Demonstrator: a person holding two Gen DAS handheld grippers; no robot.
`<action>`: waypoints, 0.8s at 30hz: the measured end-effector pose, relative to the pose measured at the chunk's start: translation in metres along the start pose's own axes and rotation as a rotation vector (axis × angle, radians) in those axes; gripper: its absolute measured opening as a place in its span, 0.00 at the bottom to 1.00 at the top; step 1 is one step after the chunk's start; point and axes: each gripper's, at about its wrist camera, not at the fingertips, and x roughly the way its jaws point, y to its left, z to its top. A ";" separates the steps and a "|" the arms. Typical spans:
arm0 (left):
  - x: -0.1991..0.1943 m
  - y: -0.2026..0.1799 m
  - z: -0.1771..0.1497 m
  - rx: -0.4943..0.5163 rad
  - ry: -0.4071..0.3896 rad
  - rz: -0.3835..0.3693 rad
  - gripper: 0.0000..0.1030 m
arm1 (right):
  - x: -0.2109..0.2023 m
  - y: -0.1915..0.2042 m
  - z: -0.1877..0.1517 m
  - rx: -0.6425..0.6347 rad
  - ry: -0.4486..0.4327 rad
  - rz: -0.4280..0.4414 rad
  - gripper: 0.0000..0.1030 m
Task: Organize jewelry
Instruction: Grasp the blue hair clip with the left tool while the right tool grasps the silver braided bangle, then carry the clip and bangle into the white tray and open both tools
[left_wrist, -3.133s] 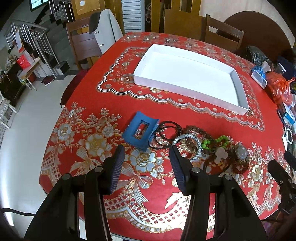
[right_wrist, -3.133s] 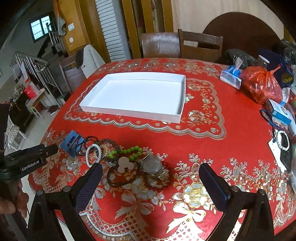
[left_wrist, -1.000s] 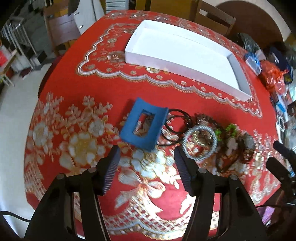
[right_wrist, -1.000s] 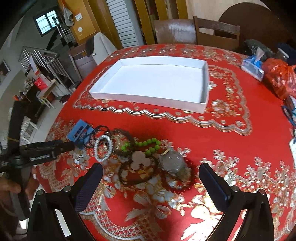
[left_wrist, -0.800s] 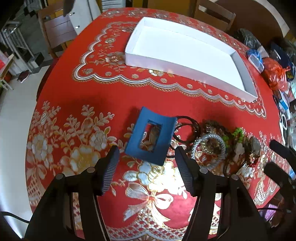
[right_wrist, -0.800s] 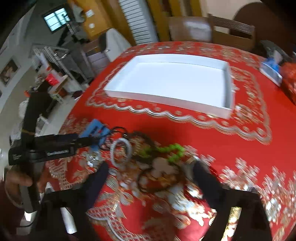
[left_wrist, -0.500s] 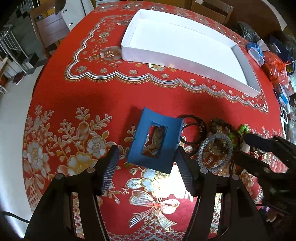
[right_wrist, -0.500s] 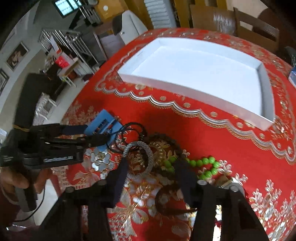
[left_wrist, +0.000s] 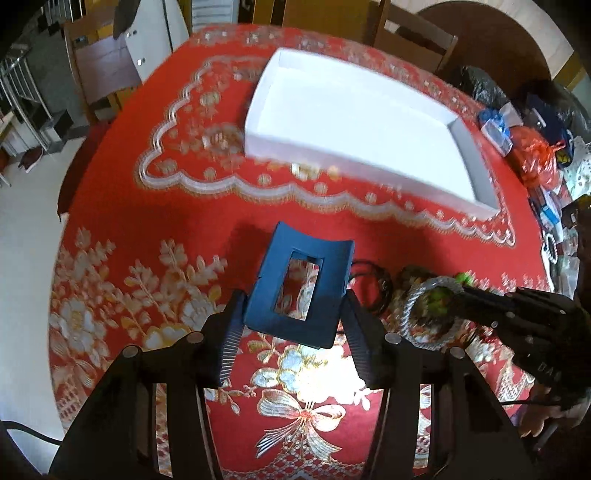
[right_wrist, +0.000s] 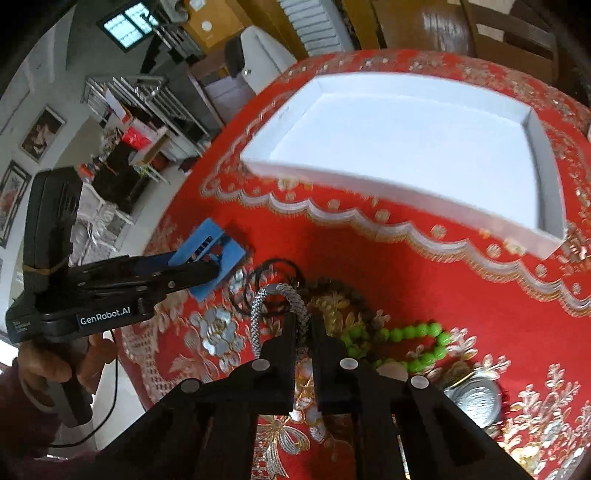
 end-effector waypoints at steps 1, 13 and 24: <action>-0.004 -0.001 0.004 0.002 -0.010 0.005 0.49 | -0.007 -0.002 0.005 0.009 -0.019 0.005 0.07; 0.000 -0.014 0.097 -0.027 -0.076 0.012 0.49 | -0.025 -0.049 0.086 0.155 -0.147 -0.070 0.07; 0.068 -0.013 0.144 -0.015 0.029 0.070 0.49 | 0.041 -0.082 0.116 0.303 -0.050 -0.059 0.07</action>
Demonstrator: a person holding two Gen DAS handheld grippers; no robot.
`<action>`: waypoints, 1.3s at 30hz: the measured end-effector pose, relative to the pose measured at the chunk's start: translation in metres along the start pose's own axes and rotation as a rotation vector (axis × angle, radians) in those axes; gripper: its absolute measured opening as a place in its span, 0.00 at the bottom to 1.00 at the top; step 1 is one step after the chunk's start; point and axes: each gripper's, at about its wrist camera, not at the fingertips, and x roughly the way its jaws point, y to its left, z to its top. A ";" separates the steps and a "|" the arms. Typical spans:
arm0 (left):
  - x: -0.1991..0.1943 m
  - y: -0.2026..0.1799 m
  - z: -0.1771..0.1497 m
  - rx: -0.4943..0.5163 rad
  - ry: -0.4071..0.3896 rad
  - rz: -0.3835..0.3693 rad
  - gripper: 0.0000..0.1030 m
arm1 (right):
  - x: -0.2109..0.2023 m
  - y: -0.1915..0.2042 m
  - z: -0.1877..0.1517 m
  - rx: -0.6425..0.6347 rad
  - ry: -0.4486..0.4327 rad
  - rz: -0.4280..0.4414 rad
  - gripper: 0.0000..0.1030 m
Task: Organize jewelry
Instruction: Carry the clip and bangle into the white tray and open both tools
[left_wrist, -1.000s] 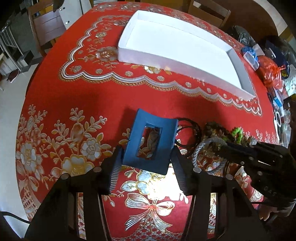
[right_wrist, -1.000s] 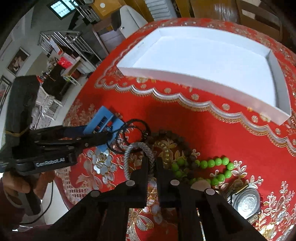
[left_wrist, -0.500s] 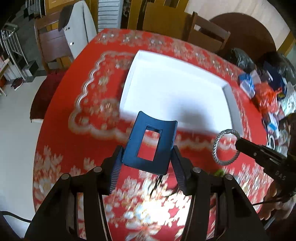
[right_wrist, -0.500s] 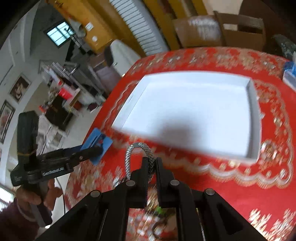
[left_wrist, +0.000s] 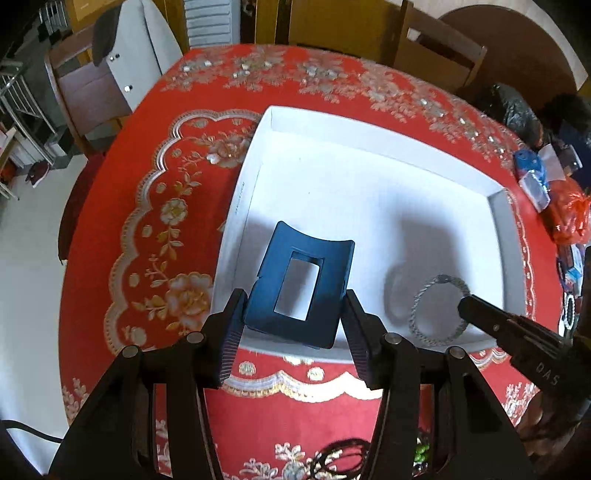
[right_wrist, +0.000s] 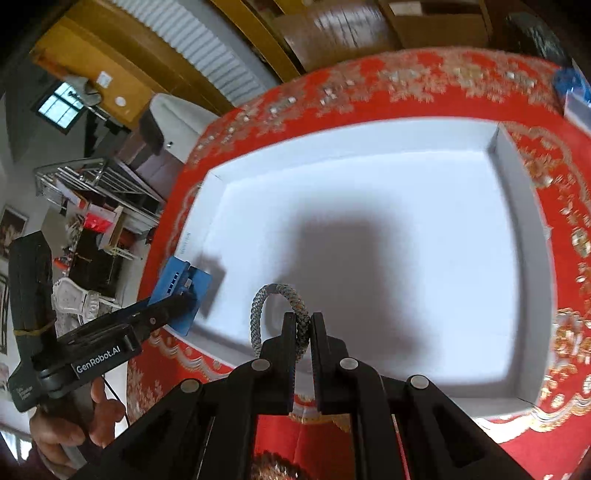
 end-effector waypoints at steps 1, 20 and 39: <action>0.004 0.000 0.001 0.001 0.007 0.002 0.49 | 0.004 0.001 0.000 -0.002 0.007 0.001 0.07; 0.008 0.016 -0.033 -0.046 0.101 -0.020 0.50 | 0.038 0.023 -0.020 -0.071 0.133 -0.029 0.07; -0.031 -0.002 -0.045 -0.027 -0.015 0.040 0.64 | -0.036 0.026 -0.042 -0.115 -0.034 -0.092 0.47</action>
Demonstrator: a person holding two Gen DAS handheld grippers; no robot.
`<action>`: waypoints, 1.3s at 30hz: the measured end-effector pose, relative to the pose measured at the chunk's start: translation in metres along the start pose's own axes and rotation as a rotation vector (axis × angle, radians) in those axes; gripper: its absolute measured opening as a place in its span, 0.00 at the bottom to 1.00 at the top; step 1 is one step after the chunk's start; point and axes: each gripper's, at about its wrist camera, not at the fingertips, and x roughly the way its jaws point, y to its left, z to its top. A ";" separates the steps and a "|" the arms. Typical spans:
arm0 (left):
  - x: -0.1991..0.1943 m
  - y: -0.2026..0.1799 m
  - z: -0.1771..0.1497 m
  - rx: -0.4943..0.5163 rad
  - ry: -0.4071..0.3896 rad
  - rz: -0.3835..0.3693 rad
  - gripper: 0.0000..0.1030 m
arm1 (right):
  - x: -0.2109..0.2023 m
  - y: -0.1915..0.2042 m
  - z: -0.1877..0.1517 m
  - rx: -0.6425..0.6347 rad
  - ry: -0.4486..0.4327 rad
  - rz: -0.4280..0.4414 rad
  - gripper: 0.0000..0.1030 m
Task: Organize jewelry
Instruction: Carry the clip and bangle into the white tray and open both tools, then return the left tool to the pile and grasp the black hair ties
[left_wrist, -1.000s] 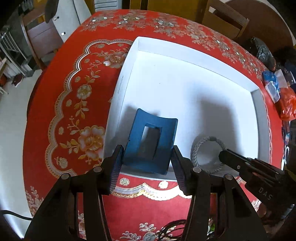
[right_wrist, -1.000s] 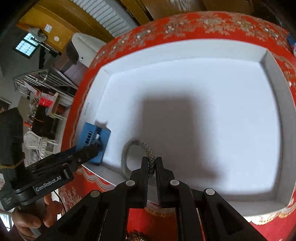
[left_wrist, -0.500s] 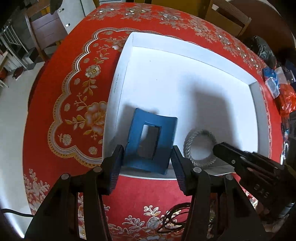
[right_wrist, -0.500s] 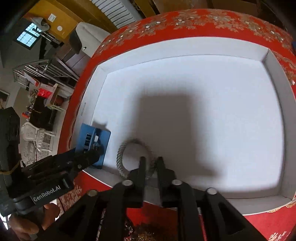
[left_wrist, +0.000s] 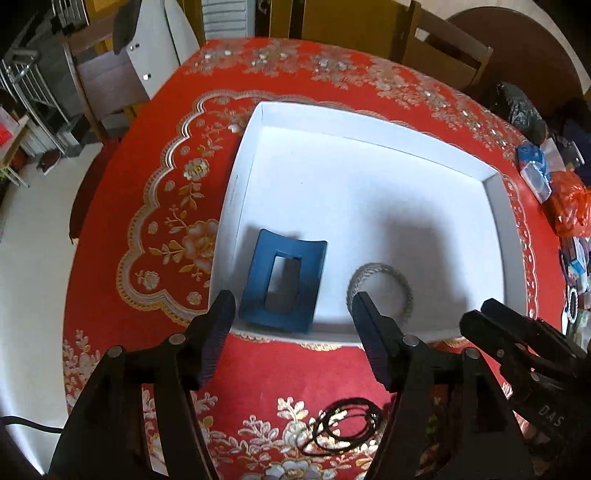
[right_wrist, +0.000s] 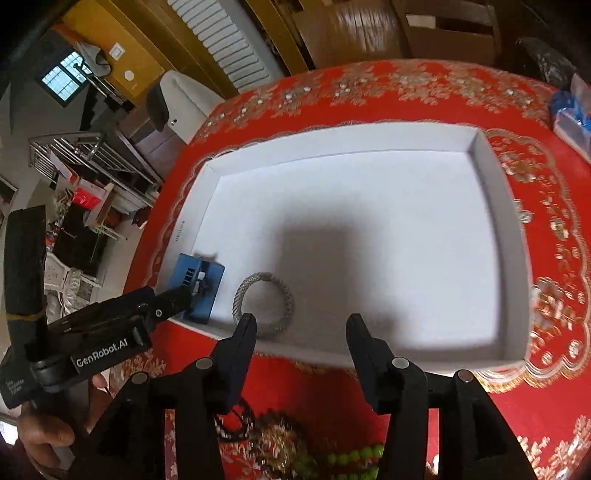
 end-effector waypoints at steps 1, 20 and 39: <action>-0.003 -0.001 -0.002 0.006 -0.006 0.005 0.64 | -0.006 0.001 -0.004 -0.006 -0.011 -0.002 0.47; -0.059 -0.031 -0.096 0.024 -0.060 0.022 0.64 | -0.087 -0.021 -0.108 -0.083 -0.063 -0.085 0.58; -0.087 -0.027 -0.169 -0.004 -0.068 -0.038 0.64 | -0.119 -0.049 -0.181 -0.095 -0.056 -0.109 0.58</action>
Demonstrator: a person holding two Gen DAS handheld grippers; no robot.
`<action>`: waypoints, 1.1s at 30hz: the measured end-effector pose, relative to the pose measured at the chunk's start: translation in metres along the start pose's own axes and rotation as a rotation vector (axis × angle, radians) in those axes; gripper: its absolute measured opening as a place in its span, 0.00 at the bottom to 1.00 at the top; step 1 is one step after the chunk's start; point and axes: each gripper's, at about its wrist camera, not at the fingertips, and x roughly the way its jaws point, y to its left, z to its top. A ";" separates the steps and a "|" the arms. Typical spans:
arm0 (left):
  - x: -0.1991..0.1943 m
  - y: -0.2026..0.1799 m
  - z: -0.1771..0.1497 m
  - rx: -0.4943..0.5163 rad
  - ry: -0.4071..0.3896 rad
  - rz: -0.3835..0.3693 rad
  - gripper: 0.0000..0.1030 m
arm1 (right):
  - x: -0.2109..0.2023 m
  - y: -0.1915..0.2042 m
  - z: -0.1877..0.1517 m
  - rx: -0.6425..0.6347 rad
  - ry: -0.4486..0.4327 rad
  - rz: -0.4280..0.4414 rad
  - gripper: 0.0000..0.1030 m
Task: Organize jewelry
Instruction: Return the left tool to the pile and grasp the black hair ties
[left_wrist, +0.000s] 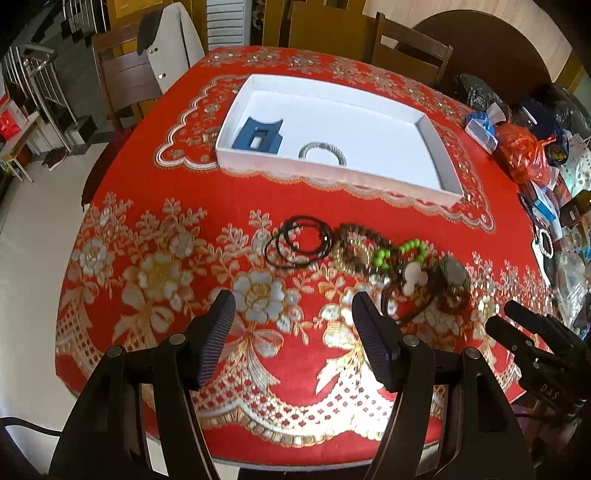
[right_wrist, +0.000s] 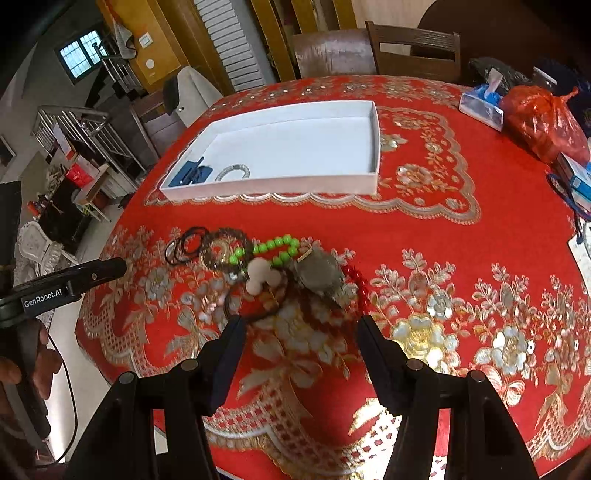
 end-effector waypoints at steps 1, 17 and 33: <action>0.001 0.002 -0.003 -0.005 0.004 -0.002 0.64 | 0.000 -0.001 -0.002 0.001 0.003 0.006 0.58; 0.032 0.028 0.015 -0.078 0.037 0.040 0.64 | 0.011 0.018 0.017 -0.069 -0.003 0.049 0.58; 0.087 0.031 0.040 -0.028 0.111 -0.011 0.33 | 0.048 0.036 0.057 -0.101 0.036 0.073 0.58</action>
